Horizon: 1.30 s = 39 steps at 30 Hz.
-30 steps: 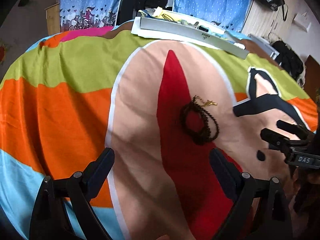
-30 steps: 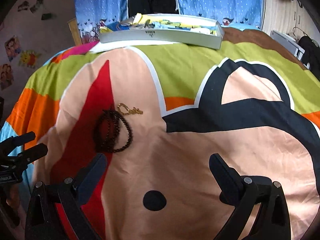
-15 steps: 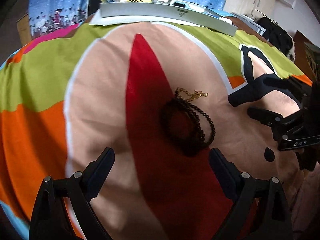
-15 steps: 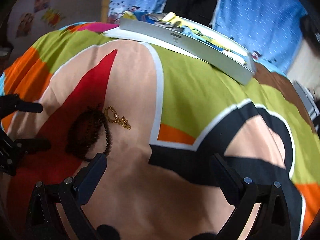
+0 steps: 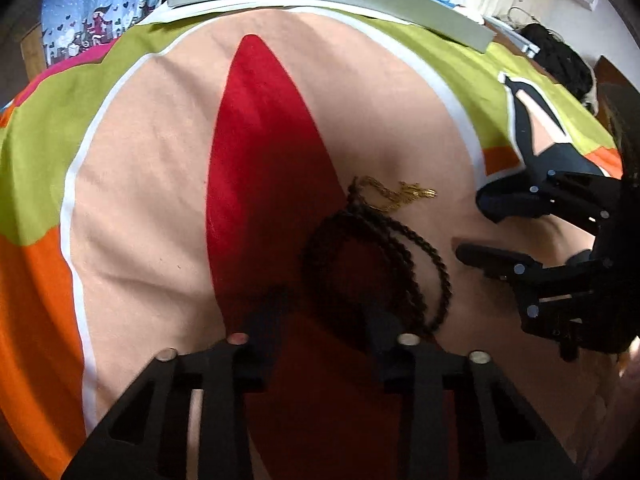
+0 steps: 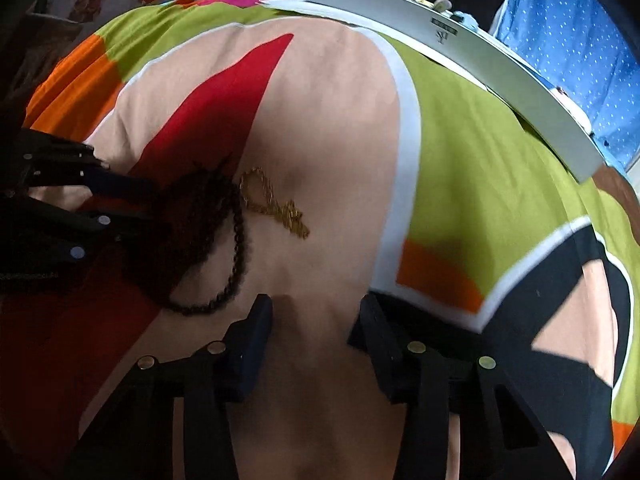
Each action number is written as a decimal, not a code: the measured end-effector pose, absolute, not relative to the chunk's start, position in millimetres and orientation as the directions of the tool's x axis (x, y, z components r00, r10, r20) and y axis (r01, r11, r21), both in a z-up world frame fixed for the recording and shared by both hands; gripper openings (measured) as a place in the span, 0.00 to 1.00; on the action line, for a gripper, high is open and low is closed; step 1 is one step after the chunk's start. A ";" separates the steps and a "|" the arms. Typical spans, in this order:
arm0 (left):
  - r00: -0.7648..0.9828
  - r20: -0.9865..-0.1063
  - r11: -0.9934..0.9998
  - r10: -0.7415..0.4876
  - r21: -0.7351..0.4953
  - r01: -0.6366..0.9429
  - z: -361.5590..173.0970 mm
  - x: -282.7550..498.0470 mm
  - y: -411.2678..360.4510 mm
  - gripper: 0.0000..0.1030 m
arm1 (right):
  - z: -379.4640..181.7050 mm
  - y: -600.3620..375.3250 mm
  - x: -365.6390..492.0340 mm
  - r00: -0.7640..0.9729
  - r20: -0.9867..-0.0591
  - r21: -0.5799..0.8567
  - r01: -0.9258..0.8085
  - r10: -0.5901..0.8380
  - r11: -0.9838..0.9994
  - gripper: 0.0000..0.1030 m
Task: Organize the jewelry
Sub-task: 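Close the left tool on the black bead bracelet, then grasp the gold chain with the right tool while the left tool holds the beads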
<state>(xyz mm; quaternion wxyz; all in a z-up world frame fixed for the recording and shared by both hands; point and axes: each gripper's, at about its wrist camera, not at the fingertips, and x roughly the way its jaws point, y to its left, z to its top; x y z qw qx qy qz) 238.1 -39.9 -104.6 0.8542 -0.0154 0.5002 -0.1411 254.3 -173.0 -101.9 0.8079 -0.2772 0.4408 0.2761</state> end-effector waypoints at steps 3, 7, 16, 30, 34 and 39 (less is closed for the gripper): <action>0.464 -0.850 0.965 -0.252 -0.183 0.188 -106.3 242.9 -30.9 0.07 | -103.0 -169.1 261.5 0.475 -0.852 -0.207 -0.691 0.220 0.692 0.39; 0.442 -0.846 0.954 -0.299 -0.265 0.138 -106.7 249.3 -13.4 0.04 | -104.3 -162.0 266.0 0.506 -0.831 -0.234 -0.695 0.231 0.680 0.38; 0.525 -0.813 0.960 -0.252 -0.279 0.028 -93.0 251.8 17.7 0.03 | -108.1 -142.8 269.7 0.543 -0.795 -0.265 -0.711 0.270 0.651 0.37; 0.596 -0.749 0.944 -0.288 -0.328 0.044 -77.9 247.6 22.0 0.03 | -84.6 -132.1 258.3 0.632 -0.692 -0.248 -0.663 0.349 0.707 0.10; 0.651 -0.693 0.938 -0.312 -0.335 0.092 -61.8 233.7 18.5 0.03 | -65.3 -132.8 257.4 0.681 -0.633 -0.255 -0.633 0.368 0.732 0.03; 0.667 -0.661 0.919 -0.344 -0.382 0.095 -51.0 229.4 20.1 0.03 | -56.1 -138.3 258.8 0.686 -0.614 -0.229 -0.629 0.391 0.743 0.03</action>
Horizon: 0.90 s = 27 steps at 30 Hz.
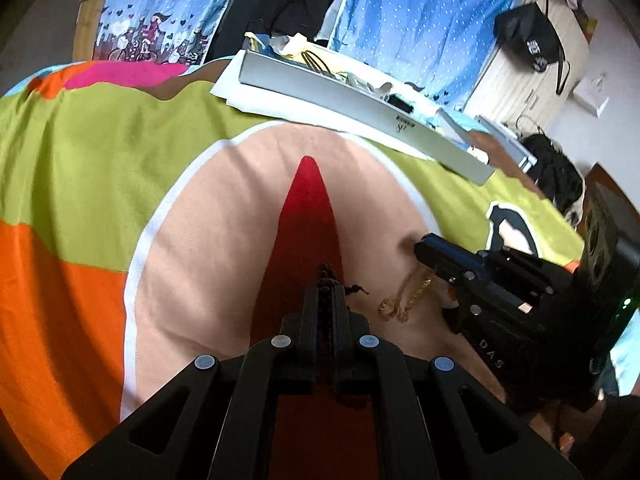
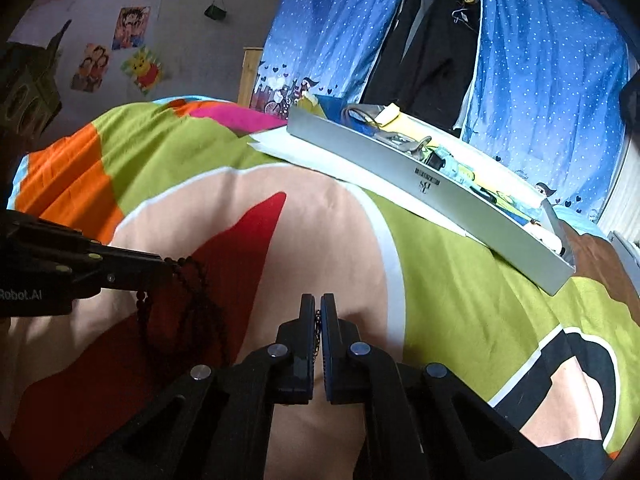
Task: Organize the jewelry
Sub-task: 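Grasp the gold chain with the right tool while the left tool holds the beads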
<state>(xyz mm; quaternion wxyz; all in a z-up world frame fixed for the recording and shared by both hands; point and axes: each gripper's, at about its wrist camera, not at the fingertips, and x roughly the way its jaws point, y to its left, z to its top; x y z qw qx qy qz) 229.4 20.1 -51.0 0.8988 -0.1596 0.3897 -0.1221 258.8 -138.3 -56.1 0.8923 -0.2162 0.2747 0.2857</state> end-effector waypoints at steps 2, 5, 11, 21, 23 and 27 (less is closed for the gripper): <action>0.670 -0.663 0.922 -0.333 -0.378 0.085 -47.8 227.5 22.1 0.03 | -54.5 -142.8 259.3 0.675 -0.620 -0.211 -0.635 0.400 0.743 0.03; 0.664 -0.677 0.926 -0.318 -0.374 0.062 -49.3 229.3 21.1 0.03 | -59.4 -145.5 261.7 0.628 -0.664 -0.165 -0.652 0.406 0.740 0.03; 0.613 -0.737 0.943 -0.284 -0.332 0.037 -66.8 236.8 17.9 0.03 | -85.0 -149.8 275.9 0.503 -0.787 -0.075 -0.652 0.357 0.754 0.05; 0.528 -0.804 0.949 -0.272 -0.315 0.011 -92.1 246.9 14.7 0.03 | -97.4 -150.3 276.6 0.376 -0.854 0.016 -0.671 0.359 0.741 0.44; 0.526 -0.805 0.950 -0.273 -0.312 0.014 -92.8 246.8 13.9 0.03 | -100.5 -150.3 275.0 0.352 -0.871 0.014 -0.680 0.343 0.733 0.44; 0.520 -0.809 0.950 -0.275 -0.311 0.019 -93.4 248.2 12.0 0.03 | -104.7 -154.0 271.8 0.314 -0.893 0.021 -0.686 0.322 0.728 0.44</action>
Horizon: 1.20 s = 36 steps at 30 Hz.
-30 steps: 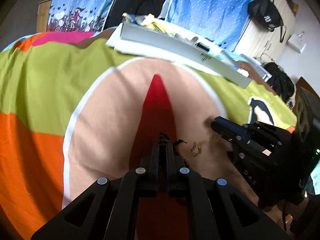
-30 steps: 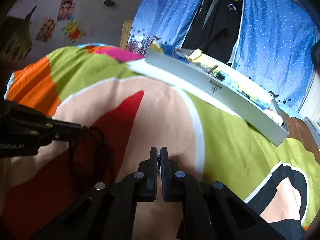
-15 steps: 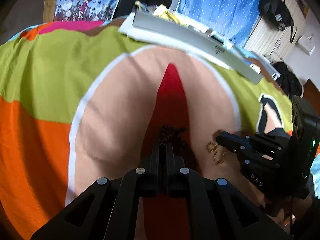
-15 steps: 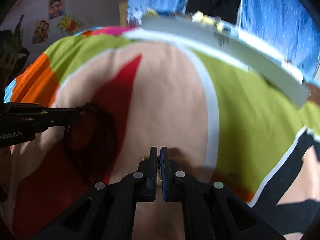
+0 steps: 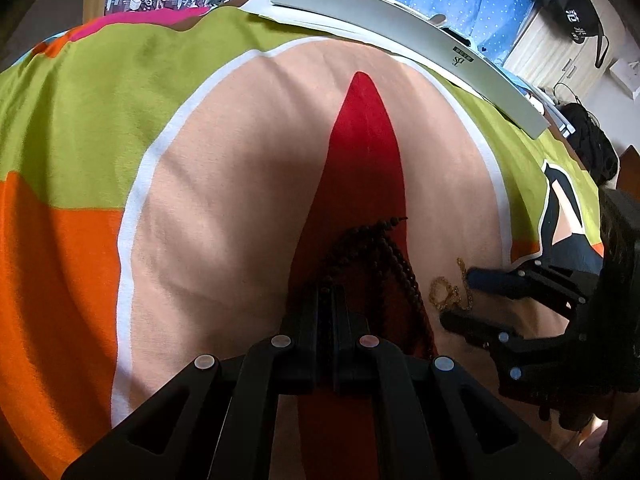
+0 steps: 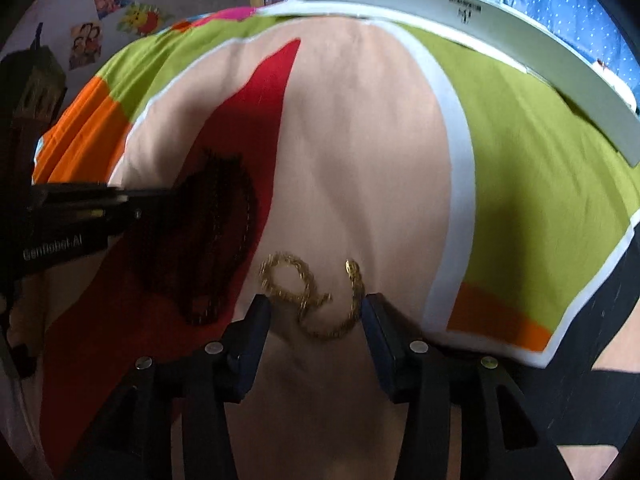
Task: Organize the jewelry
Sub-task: 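Grasp the gold chain with the right tool while the left tool holds the beads, then carry the beads and gold chain into the white tray while both tools open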
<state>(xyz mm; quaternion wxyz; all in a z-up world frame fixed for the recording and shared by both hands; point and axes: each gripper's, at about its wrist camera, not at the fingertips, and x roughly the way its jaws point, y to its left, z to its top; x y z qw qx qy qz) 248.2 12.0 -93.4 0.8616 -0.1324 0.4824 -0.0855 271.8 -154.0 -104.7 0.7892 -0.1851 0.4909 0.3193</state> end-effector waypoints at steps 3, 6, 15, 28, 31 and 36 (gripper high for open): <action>0.510 -0.815 0.952 -0.276 -0.304 0.029 -94.8 249.9 7.7 0.03 | -109.7 -152.5 269.8 0.327 -0.893 0.003 -0.682 0.309 0.731 0.44; 0.490 -0.825 0.954 -0.283 -0.294 0.056 -98.5 250.6 -1.7 0.03 | -114.6 -147.2 269.9 0.359 -0.883 -0.018 -0.671 0.303 0.742 0.45; 0.511 -0.818 0.962 -0.263 -0.260 0.078 -99.7 250.0 -10.7 0.03 | -116.5 -149.8 275.1 0.446 -0.830 -0.022 -0.628 0.337 0.778 0.11; 0.688 -0.699 0.980 -0.196 -0.164 0.113 -26.3 242.1 -15.8 0.03 | -44.4 -177.0 271.7 0.637 -0.621 0.008 -0.578 0.457 0.816 0.09; 0.701 -0.684 0.978 -0.204 -0.167 0.122 1.6 248.3 -14.7 0.03 | -23.1 -182.5 273.7 0.679 -0.553 0.033 -0.561 0.482 0.827 0.09; 0.745 -0.629 0.973 -0.224 -0.188 0.134 66.7 280.2 -24.1 0.03 | 15.3 -208.1 286.3 0.758 -0.428 0.051 -0.523 0.492 0.851 0.09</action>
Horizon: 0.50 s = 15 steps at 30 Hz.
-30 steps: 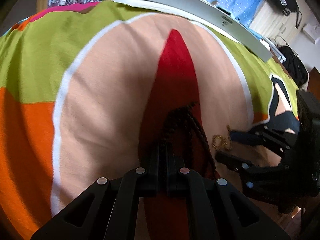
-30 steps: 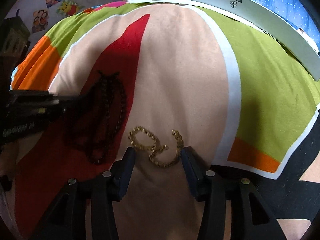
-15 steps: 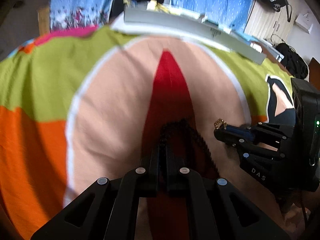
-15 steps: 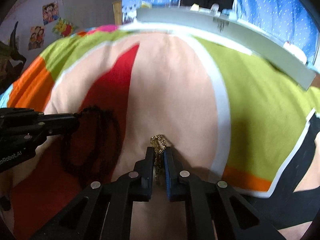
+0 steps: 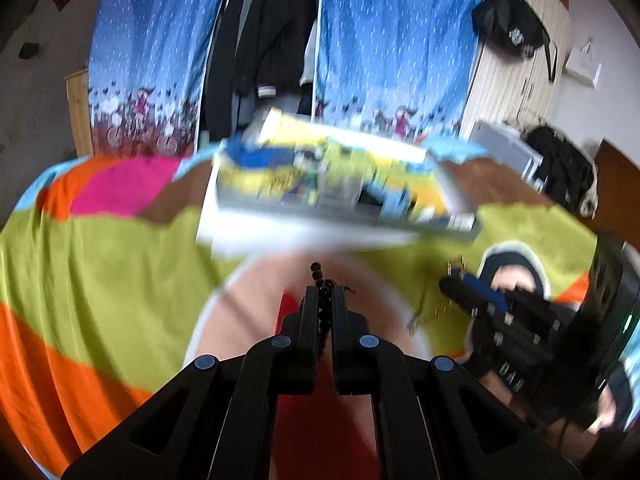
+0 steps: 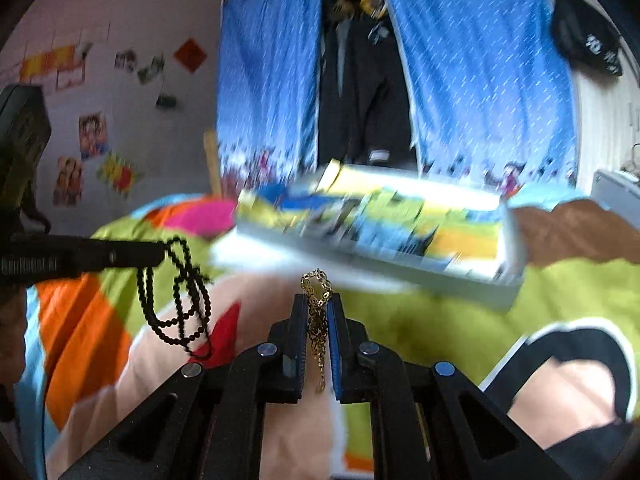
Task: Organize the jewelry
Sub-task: 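Carry the beads and gold chain into the white tray while both tools open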
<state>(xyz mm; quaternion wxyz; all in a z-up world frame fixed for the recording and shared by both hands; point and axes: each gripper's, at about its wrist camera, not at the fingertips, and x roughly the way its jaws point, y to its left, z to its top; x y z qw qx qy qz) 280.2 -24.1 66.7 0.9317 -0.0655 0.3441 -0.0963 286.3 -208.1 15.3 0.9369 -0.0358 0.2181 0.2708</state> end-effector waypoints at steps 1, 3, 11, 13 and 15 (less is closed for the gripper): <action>0.752 -0.618 0.972 -0.228 -0.195 0.135 75.2 285.6 -25.7 0.03 | 20.5 -212.8 289.5 0.771 -0.408 0.057 -0.512 0.489 0.857 0.09; 0.777 -0.585 0.969 -0.235 -0.207 0.137 97.8 301.7 -31.8 0.03 | 32.0 -223.2 299.0 0.799 -0.369 0.071 -0.485 0.474 0.872 0.09; 0.819 -0.509 0.959 -0.263 -0.231 0.164 129.9 371.6 -74.6 0.03 | 47.8 -265.2 351.6 0.851 -0.358 0.159 -0.350 0.384 0.923 0.09; 0.820 -0.504 0.955 -0.273 -0.246 0.167 126.6 387.9 -84.2 0.03 | 43.3 -274.1 359.6 0.854 -0.369 0.173 -0.324 0.366 0.930 0.09; 0.815 -0.507 0.950 -0.283 -0.267 0.163 119.3 401.9 -90.7 0.03 | 35.1 -280.3 367.1 0.850 -0.387 0.186 -0.307 0.357 0.933 0.09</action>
